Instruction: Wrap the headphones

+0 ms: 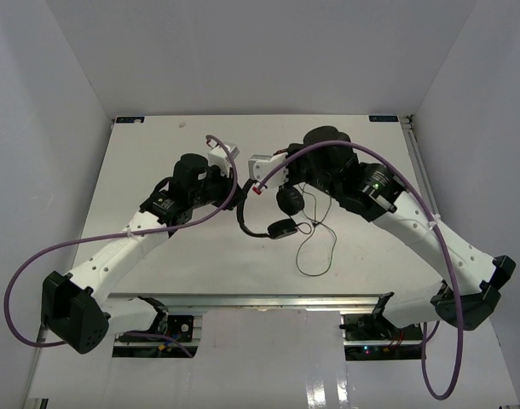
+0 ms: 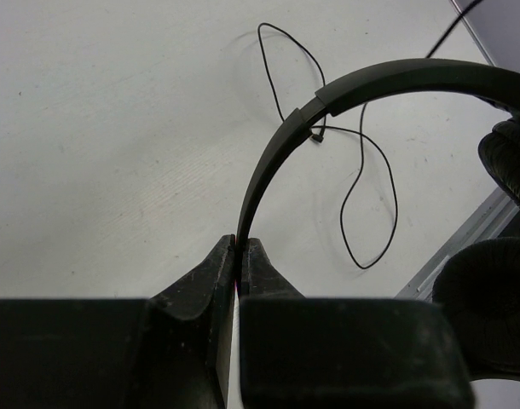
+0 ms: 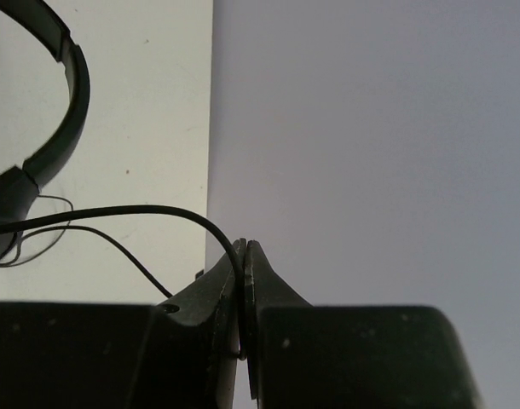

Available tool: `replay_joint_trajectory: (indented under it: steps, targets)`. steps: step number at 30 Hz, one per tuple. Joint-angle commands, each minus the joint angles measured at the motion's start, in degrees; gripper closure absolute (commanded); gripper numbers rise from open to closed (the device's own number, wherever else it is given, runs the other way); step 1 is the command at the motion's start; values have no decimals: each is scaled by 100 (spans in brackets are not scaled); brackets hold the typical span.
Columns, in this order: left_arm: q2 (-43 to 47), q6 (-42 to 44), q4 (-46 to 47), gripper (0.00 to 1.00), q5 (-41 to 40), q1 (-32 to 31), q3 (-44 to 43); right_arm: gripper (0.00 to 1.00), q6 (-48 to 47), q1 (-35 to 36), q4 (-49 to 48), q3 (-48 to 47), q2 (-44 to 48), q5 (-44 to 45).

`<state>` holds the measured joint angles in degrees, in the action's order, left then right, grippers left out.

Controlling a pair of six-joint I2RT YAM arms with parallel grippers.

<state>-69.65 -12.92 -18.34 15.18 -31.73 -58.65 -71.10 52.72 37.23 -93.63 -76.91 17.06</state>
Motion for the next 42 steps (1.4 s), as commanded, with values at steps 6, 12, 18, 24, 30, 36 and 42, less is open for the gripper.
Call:
replay_joint_trajectory:
  steps: [6, 12, 18, 24, 30, 36, 42]
  targets:
    - [301, -106, 288, 100, 540, -241, -12, 92, 821, -642, -530, -336, -403, -407]
    - [434, -193, 366, 100, 635, -360, 107, 92, 1264, -1280, -506, -507, -570, -896]
    - [582, -263, 419, 100, 740, -473, 169, 92, 1492, -1562, -359, -447, -667, -1359]
    - [744, -423, 426, 100, 893, -493, 86, 92, 1761, -1735, -227, -331, -679, -1734]
    - [1047, -839, 394, 100, 918, -501, 37, 92, 2135, -2235, 235, -488, -764, -3036]
    - [1146, -1394, 359, 100, 644, -495, -152, 92, 2528, -2609, 566, -363, -667, -4625]
    - [1081, -1886, 220, 100, 454, -501, -529, 91, 3064, -2814, 414, -110, -615, -6084]
